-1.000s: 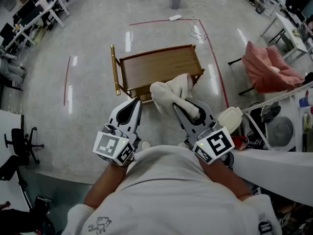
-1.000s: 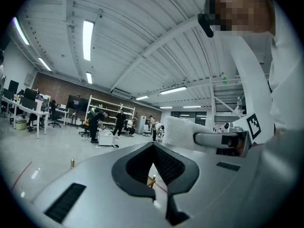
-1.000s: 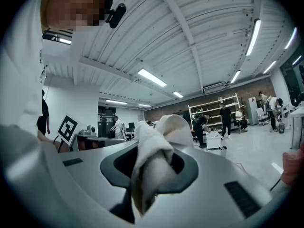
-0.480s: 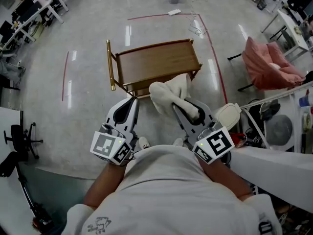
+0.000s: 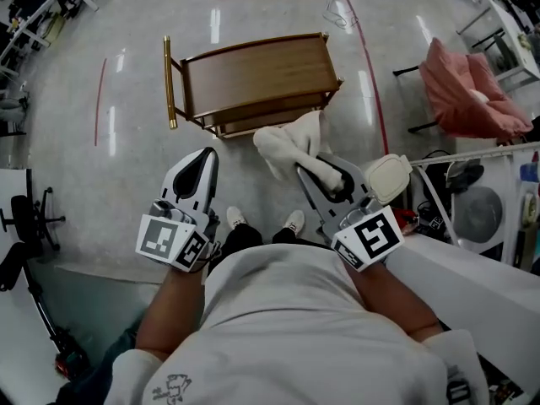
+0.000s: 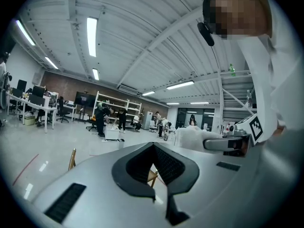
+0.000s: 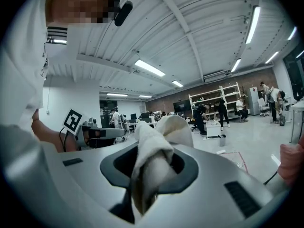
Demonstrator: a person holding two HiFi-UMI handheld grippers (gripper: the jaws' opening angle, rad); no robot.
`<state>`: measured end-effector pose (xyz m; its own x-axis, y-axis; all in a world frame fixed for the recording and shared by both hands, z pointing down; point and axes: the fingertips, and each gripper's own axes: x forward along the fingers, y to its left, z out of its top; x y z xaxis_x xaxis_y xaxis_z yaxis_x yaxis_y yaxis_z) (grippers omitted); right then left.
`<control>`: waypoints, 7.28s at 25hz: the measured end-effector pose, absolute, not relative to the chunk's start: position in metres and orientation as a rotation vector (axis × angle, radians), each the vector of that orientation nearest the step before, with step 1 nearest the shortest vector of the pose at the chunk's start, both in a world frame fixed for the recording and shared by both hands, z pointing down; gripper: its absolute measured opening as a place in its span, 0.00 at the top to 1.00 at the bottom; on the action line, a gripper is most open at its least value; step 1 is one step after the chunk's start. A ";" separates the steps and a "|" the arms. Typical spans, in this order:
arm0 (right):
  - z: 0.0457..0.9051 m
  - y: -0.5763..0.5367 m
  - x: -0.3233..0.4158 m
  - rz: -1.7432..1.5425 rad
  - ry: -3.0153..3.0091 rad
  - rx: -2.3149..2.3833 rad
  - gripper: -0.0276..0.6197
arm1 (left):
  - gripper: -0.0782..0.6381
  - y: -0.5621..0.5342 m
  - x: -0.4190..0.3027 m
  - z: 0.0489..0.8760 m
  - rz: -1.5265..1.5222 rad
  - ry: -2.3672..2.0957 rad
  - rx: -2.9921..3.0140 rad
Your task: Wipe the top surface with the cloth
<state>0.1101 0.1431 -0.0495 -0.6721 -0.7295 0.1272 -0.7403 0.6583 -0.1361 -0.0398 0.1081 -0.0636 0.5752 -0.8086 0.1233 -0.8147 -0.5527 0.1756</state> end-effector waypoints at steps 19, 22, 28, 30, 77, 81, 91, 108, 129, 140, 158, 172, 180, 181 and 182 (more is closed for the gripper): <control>0.023 0.042 0.048 0.319 -2.650 1.288 0.82 | 0.88 0.025 -0.136 0.011 0.128 -1.278 2.560; 0.034 0.034 0.041 0.327 -2.623 1.304 0.82 | 0.88 0.011 -0.147 0.021 0.127 -1.257 2.558; 0.058 0.019 0.037 0.337 -2.605 1.291 0.82 | 0.88 -0.002 -0.143 0.045 0.143 -1.220 2.550; 0.071 0.012 0.041 0.340 -2.602 1.276 0.82 | 0.88 -0.009 -0.136 0.057 0.136 -1.216 2.543; 0.528 -0.121 0.121 0.225 -2.590 1.185 0.82 | 0.88 -0.134 -0.046 0.481 -0.063 -1.228 2.626; 0.538 -0.136 0.114 0.218 -2.592 1.205 0.82 | 0.88 -0.138 -0.044 0.496 -0.062 -1.274 2.619; 0.567 -0.193 0.057 0.155 -2.585 1.201 0.82 | 0.88 -0.133 -0.055 0.512 -0.069 -1.373 2.611; 0.614 -0.249 0.073 0.191 -2.256 1.250 0.82 | 0.88 -0.140 -0.065 0.495 -0.095 -1.430 2.596; 0.619 -0.267 0.302 0.268 -1.876 1.534 0.82 | 0.88 -0.140 -0.069 0.499 -0.111 -1.426 2.599; 0.622 -0.270 0.237 0.332 -1.938 1.446 0.82 | 0.88 -0.139 -0.083 0.496 -0.119 -1.456 2.576; 0.634 -0.239 -0.039 0.252 -2.181 1.001 0.82 | 0.88 -0.127 -0.164 0.493 -0.090 -1.638 2.467; 0.641 -0.201 -0.227 0.111 -2.273 0.642 0.82 | 0.88 -0.097 -0.235 0.499 -0.080 -1.782 2.345; 0.646 -0.205 -0.189 0.140 -2.219 0.682 0.82 | 0.88 -0.099 -0.225 0.491 -0.082 -1.763 2.381; 0.645 -0.209 -0.179 0.138 -2.213 0.694 0.82 | 0.88 -0.100 -0.221 0.490 -0.084 -1.756 2.390; 0.644 -0.213 -0.167 0.135 -2.202 0.709 0.82 | 0.88 -0.102 -0.217 0.491 -0.085 -1.746 2.398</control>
